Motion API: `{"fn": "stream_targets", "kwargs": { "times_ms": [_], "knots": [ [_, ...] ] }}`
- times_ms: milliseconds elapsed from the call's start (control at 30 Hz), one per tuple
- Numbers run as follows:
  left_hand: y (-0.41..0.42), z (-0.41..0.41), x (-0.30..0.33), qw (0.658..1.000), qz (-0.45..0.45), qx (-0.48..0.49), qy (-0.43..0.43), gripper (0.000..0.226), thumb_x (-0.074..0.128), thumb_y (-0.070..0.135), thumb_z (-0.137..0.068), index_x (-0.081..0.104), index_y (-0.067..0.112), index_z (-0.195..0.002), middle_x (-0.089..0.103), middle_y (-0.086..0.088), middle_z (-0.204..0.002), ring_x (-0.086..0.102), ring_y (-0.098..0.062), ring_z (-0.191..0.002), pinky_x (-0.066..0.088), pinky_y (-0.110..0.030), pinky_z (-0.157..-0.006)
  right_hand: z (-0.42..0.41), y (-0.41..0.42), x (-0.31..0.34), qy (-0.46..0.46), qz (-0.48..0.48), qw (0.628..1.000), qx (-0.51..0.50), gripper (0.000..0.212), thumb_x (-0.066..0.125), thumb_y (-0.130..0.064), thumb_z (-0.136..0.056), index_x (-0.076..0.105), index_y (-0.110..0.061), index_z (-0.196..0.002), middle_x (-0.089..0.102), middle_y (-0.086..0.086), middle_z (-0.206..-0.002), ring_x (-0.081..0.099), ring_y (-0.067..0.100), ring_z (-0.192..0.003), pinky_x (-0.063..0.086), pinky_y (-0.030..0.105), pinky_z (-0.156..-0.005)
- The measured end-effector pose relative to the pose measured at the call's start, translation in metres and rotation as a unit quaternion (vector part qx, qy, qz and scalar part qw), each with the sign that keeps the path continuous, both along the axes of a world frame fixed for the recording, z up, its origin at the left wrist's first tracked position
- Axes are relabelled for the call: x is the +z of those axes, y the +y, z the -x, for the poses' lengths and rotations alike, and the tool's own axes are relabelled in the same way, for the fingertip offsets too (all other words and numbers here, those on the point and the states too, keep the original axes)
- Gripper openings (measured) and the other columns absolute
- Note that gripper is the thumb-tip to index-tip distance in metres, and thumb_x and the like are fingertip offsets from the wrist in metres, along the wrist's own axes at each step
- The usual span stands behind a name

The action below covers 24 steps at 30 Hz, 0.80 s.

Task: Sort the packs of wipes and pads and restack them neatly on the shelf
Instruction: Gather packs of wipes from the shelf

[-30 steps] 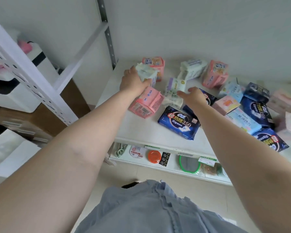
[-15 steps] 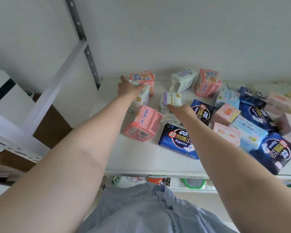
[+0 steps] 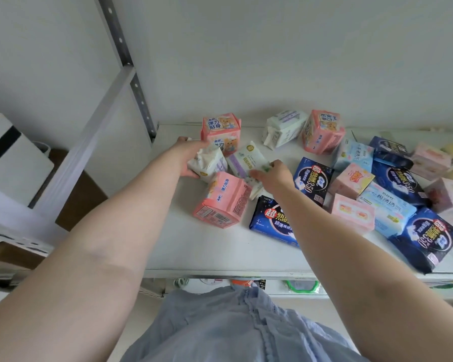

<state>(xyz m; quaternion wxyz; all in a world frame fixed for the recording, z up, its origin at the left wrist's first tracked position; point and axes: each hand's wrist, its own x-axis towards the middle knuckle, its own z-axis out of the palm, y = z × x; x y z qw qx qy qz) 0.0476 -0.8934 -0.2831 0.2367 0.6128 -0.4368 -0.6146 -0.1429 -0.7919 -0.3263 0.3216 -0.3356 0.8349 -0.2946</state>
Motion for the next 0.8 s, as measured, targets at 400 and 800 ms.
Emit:
{"fn": "stream_targets", "kwargs": {
  "times_ms": [400,800],
  "knots": [
    [0.03,-0.032,0.008,0.988,-0.15,0.009,0.037,0.014,0.056,0.022,-0.093,0.053,0.011,-0.085,0.055,-0.013,-0.09,0.057,-0.026,-0.073,0.048,-0.038,-0.065,0.014,0.016,0.043,-0.118,0.13,0.975,-0.136,0.089,0.086,-0.037,-0.067,0.038,-0.007,-0.137,0.053,0.004,-0.124,0.054,0.016,-0.104,0.044,0.021,-0.078],
    [0.094,-0.035,0.052,0.973,0.089,0.054,0.206,0.051,0.06,-0.012,-0.081,0.051,0.022,-0.119,0.065,-0.001,-0.108,0.066,-0.024,-0.095,0.052,-0.042,-0.08,0.073,0.113,0.088,-0.251,0.194,0.948,-0.019,0.113,0.093,-0.051,-0.033,0.052,-0.014,-0.131,0.068,0.007,-0.118,0.071,0.022,-0.097,0.057,0.041,-0.087]
  ]
}}
